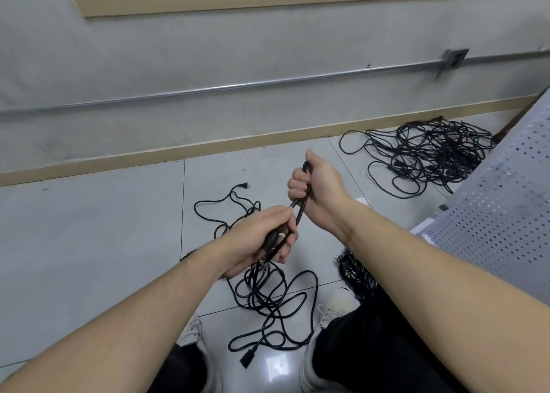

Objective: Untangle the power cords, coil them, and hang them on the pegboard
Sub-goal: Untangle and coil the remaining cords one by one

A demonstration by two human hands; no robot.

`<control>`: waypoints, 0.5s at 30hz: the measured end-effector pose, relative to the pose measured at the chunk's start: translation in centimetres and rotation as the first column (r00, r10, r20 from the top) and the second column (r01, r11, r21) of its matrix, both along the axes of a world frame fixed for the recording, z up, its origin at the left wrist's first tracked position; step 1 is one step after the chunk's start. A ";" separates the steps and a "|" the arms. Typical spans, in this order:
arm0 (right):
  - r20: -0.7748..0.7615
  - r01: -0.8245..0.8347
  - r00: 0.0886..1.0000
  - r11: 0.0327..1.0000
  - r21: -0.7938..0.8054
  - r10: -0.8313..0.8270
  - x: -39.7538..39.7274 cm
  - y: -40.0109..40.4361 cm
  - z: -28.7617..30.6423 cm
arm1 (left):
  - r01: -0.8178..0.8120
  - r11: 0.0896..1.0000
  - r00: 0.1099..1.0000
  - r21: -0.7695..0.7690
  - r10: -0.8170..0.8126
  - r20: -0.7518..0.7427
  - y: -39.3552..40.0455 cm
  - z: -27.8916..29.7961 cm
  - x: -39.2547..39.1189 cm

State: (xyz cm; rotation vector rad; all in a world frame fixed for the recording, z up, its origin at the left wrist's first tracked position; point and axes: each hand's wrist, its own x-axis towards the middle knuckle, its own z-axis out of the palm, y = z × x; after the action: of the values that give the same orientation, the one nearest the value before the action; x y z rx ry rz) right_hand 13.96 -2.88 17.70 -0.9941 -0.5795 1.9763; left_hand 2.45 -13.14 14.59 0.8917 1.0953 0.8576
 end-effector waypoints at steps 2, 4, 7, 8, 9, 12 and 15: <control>-0.017 -0.005 1.000 1.000 -0.002 0.005 0.0 0.0 -0.1 | 0.021 1.000 1.000 -0.012 -0.021 0.018 0.0 0.1 0.0; 0.017 -0.010 1.000 1.000 -0.001 0.010 0.0 0.0 -0.3 | 0.045 0.999 0.999 -0.022 -0.046 -0.021 0.0 0.0 0.1; 0.151 -0.066 0.987 0.995 0.070 0.055 0.6 0.0 -0.8 | 0.009 1.000 0.999 -0.009 -0.010 -0.051 0.1 -0.3 0.4; 0.186 -0.099 0.979 0.991 0.090 0.081 0.8 0.0 -0.9 | -0.029 1.000 0.999 0.001 0.029 -0.029 0.2 -0.3 0.4; 0.207 -0.140 0.971 0.985 0.096 0.118 1.0 0.0 -1.1 | -0.080 0.997 0.997 0.011 0.080 0.008 0.3 -0.3 0.4; 0.292 -0.311 0.918 0.944 0.109 0.269 1.0 -0.2 -2.1 | -0.241 0.970 0.966 0.042 0.235 0.112 1.1 0.0 0.0; 0.467 -0.543 0.770 0.831 0.122 0.435 0.3 -0.9 -3.3 | -0.384 0.922 0.909 0.053 0.367 0.196 1.7 0.2 -0.8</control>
State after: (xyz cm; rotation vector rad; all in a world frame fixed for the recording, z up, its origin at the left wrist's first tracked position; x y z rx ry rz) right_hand 14.25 -3.81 14.43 -1.2011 -1.4327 2.0560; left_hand 1.67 -11.40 14.76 0.6666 1.0894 1.2935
